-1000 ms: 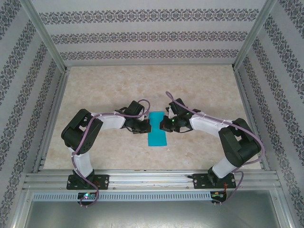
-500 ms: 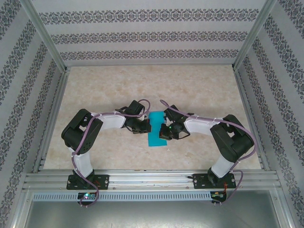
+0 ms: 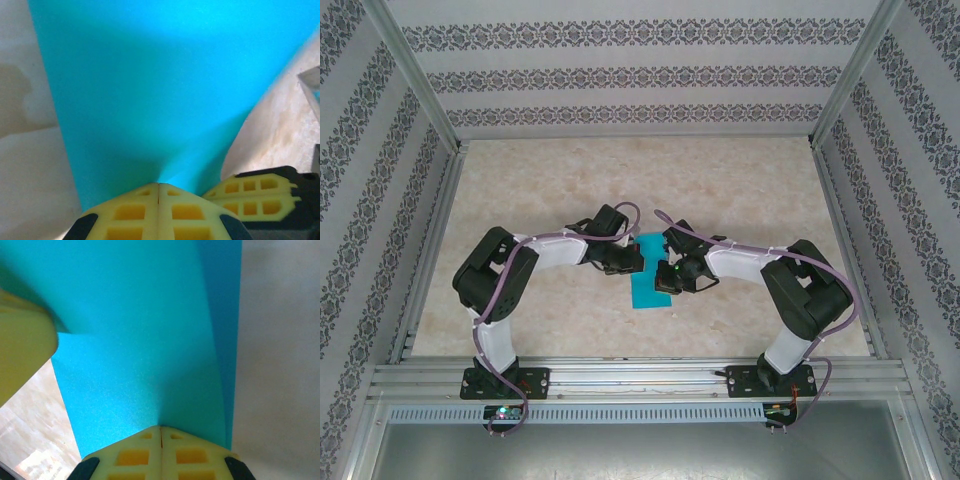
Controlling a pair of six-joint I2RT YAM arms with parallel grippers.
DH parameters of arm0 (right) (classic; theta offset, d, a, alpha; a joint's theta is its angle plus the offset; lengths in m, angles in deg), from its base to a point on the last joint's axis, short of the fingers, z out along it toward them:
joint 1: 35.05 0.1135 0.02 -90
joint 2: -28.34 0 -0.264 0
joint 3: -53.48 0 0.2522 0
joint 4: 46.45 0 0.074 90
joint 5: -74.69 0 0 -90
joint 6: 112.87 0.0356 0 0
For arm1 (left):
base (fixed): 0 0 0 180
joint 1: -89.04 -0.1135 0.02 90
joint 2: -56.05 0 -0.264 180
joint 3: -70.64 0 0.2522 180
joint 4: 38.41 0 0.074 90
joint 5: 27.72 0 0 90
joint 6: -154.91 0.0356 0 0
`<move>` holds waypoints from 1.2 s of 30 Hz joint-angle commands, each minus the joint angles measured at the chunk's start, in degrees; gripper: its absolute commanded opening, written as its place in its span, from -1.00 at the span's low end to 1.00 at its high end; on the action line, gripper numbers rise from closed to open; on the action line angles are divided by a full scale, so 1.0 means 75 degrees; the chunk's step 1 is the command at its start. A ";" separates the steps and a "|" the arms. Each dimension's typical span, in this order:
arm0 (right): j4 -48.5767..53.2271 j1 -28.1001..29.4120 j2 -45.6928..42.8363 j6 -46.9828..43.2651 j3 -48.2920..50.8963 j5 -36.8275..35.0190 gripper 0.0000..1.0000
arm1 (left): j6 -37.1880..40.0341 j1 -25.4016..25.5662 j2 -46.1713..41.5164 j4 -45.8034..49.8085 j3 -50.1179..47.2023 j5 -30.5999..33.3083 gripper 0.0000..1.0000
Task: Fold a paper plane with a square sheet of paper (fold left side to right side)
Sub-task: Hold the square sheet of paper at the center of the table, then first fold the square sheet of paper in half at the center of the table.
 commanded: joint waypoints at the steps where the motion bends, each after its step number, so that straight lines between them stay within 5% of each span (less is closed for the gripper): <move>1: 0.0887 0.0075 0.0398 -0.0226 0.0123 -0.0824 -1.00 | 0.0199 -0.0101 0.0199 -0.0302 -0.0067 -0.0065 -0.93; 17: 0.1374 0.0069 0.0515 -0.0512 0.0061 -0.1163 -1.00 | 0.0070 -0.0417 0.0488 -0.0663 -0.0479 0.0442 -0.94; 36: 0.1418 0.0065 0.0533 -0.0571 0.0072 -0.1132 -1.00 | 0.0526 -0.1654 0.0904 -0.0814 0.0169 0.0775 -0.93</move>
